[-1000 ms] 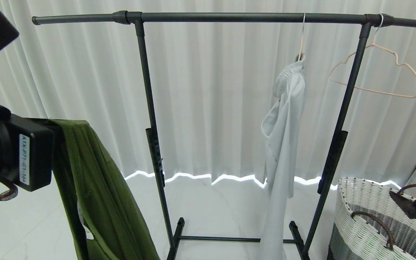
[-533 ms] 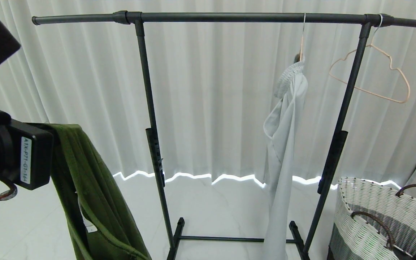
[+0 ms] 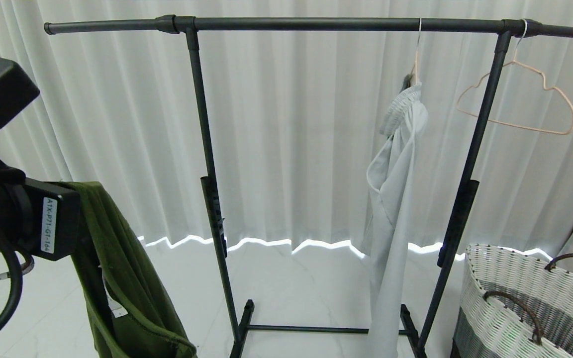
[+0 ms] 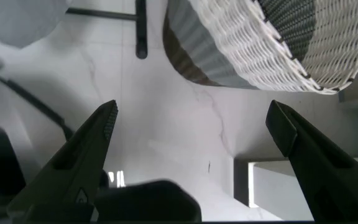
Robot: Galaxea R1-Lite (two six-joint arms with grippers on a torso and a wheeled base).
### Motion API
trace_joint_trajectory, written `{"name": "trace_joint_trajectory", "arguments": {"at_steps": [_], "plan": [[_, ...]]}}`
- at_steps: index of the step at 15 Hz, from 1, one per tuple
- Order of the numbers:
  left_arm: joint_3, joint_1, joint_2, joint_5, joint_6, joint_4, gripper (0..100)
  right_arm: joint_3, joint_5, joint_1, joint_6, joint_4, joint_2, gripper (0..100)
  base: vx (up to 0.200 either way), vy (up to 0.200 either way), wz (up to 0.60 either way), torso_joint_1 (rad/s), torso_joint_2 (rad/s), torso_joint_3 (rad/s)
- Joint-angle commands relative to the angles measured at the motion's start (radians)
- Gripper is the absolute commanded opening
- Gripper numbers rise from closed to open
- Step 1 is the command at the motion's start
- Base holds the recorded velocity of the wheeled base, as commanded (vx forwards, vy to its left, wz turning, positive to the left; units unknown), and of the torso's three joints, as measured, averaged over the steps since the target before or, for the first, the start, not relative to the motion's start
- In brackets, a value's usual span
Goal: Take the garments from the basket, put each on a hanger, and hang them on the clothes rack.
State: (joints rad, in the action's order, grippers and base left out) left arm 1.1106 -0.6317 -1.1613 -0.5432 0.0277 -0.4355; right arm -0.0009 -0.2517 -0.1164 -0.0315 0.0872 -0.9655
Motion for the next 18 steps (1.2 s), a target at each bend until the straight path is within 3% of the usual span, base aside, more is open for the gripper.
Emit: {"name": "trace_joint_trajectory", "arguments": {"at_steps": [1, 6, 18], "plan": [[-0.002, 0.001, -0.005, 0.000, 0.001, 0.000, 0, 0.001, 0.014, -0.017, -0.013, -0.053, 0.146, 100, 0.000, 0.000, 0.00, 0.000, 0.00, 0.000], [-0.002, 0.001, -0.003, 0.000, 0.001, 0.000, 0, 0.001, 0.020, -0.017, 0.030, -0.053, 0.142, 100, 0.000, 0.000, 0.00, 0.033, -0.13, -0.125], [-0.002, 0.001, -0.006, 0.000, 0.000, 0.000, 0, 0.001, 0.032, -0.017, 0.054, -0.053, 0.136, 100, 0.000, 0.000, 0.00, 0.182, -0.48, -0.283]]}}
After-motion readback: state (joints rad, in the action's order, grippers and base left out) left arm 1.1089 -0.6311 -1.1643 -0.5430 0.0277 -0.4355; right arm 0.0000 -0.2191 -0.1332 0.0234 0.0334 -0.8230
